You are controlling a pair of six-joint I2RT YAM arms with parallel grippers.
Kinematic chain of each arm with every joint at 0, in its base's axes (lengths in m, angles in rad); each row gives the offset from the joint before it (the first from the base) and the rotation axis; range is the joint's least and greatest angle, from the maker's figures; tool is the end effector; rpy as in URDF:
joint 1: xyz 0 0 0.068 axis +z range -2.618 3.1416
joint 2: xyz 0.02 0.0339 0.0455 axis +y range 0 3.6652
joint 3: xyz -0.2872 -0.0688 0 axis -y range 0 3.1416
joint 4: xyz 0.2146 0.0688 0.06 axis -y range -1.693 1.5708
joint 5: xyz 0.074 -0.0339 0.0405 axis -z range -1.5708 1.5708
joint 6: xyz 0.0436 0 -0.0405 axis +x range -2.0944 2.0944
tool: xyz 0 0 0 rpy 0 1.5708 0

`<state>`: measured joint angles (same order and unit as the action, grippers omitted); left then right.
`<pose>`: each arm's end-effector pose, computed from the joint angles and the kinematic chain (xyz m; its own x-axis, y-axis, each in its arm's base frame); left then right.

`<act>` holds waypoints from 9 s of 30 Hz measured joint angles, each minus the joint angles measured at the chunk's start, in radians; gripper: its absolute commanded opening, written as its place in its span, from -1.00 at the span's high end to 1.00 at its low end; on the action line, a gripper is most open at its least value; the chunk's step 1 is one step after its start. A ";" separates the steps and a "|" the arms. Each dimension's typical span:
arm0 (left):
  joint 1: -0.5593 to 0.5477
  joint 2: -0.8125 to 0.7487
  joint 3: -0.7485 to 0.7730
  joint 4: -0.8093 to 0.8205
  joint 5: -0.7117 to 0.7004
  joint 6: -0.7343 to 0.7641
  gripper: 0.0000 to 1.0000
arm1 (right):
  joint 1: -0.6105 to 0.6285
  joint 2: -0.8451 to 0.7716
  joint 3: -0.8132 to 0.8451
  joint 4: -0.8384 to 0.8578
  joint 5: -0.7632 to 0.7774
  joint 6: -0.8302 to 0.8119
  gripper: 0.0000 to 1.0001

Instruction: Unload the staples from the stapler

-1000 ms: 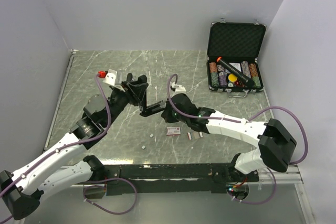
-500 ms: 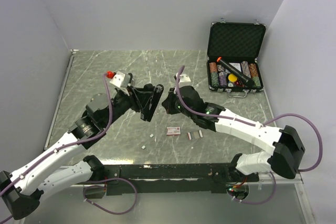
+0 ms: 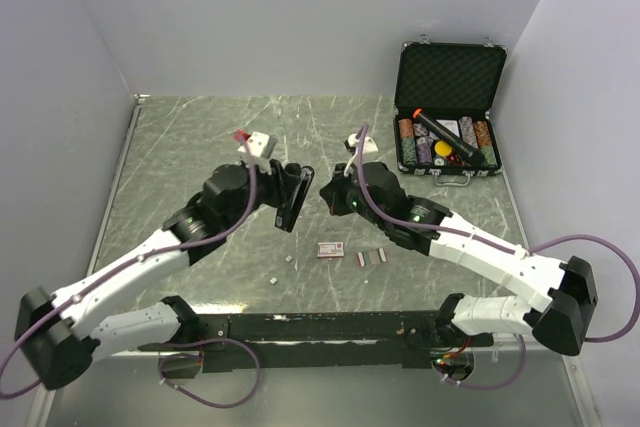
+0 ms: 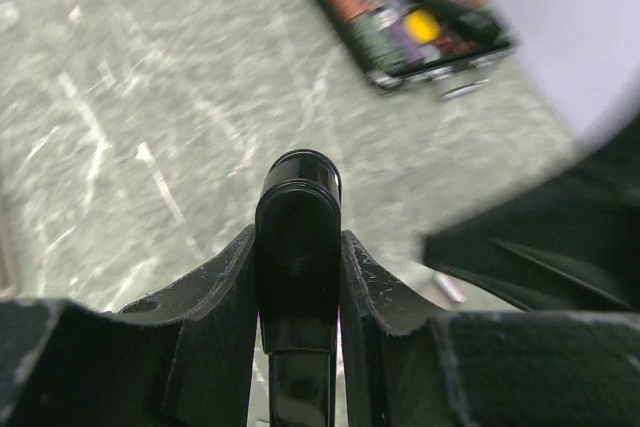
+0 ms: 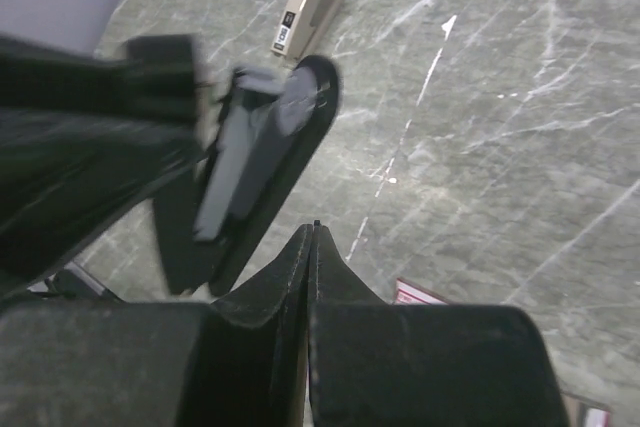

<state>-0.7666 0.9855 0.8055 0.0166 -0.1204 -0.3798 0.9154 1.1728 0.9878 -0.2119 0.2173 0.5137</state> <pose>0.1469 -0.1342 0.3544 -0.3325 -0.1908 -0.9236 0.5169 0.7823 -0.3477 0.1526 0.1831 0.3527 -0.5261 0.1030 -0.8442 -0.4529 0.8062 0.3806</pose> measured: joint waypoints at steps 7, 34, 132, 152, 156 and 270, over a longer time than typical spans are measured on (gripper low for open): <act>0.008 0.241 0.106 -0.010 -0.109 0.028 0.99 | 0.000 -0.071 -0.001 -0.051 0.019 -0.018 1.00; 0.325 0.906 0.447 -0.009 -0.108 0.050 0.86 | 0.000 -0.135 -0.173 -0.040 -0.054 0.019 1.00; 0.327 -0.548 -0.112 -0.402 -0.069 -0.042 -0.26 | 0.221 0.726 0.245 -0.192 -0.095 -0.145 0.07; 0.327 -0.572 -0.113 -0.404 -0.114 -0.056 -0.27 | 0.221 0.735 0.258 -0.192 -0.071 -0.144 0.63; 0.327 -0.572 -0.113 -0.404 -0.114 -0.056 -0.27 | 0.222 0.735 0.258 -0.192 -0.068 -0.140 0.70; 0.327 -0.615 -0.115 -0.433 -0.114 -0.060 -0.32 | -0.157 0.118 -0.288 -0.279 -0.024 0.010 0.23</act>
<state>-0.4400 0.3702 0.6903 -0.4168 -0.2340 -0.4397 0.7586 1.2907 0.6998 -0.4911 0.1936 0.5232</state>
